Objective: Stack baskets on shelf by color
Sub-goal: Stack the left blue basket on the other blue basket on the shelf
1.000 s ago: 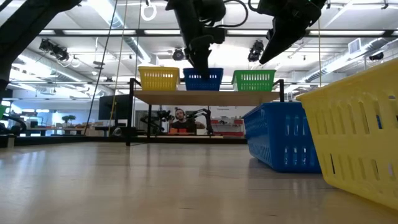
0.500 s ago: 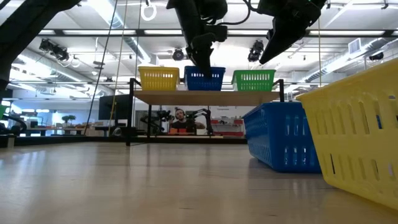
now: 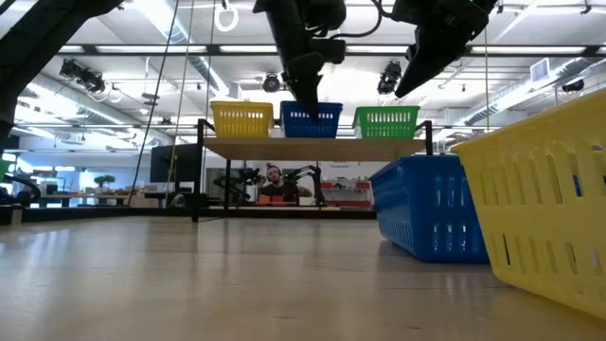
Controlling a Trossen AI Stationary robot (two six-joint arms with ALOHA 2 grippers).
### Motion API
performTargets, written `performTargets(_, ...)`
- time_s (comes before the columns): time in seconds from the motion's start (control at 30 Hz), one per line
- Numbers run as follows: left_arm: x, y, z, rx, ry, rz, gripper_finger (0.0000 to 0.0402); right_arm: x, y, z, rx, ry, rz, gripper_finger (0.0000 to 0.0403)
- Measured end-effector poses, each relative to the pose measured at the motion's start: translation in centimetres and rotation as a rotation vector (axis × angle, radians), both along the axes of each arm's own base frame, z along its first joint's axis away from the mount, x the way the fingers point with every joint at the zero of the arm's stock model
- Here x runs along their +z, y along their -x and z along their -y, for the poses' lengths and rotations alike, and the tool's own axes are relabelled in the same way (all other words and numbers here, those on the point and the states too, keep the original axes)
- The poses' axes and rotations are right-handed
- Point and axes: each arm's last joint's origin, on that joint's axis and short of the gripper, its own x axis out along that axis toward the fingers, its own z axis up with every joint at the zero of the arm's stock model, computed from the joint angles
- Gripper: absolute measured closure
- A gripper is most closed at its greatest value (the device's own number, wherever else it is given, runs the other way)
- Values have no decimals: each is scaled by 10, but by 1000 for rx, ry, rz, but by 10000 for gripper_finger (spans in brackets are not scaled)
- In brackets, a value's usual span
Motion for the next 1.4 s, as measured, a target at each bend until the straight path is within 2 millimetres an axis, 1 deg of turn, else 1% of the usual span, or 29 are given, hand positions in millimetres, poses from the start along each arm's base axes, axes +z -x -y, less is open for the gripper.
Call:
performTargets(0.2, 0, 2, 1, 0, 6, -21, 382, 0, 0, 0, 0, 0, 0, 296)
performTargets(0.5, -1, 2, 1, 0, 6, -22, 372, 0, 0, 0, 0, 0, 0, 296)
performTargets(0.73, 0, 1, 0, -12, -2, -15, 383, 0, 0, 0, 0, 0, 0, 296)
performTargets(0.97, 0, 1, 0, -13, -2, -14, 363, 0, 0, 0, 0, 0, 0, 296)
performTargets(1.23, 0, 1, 2, -17, -2, -13, 369, 0, 0, 0, 0, 0, 0, 296)
performTargets(1.4, 0, -1, 6, -23, -5, -13, 355, 0, 0, 0, 0, 0, 0, 296)
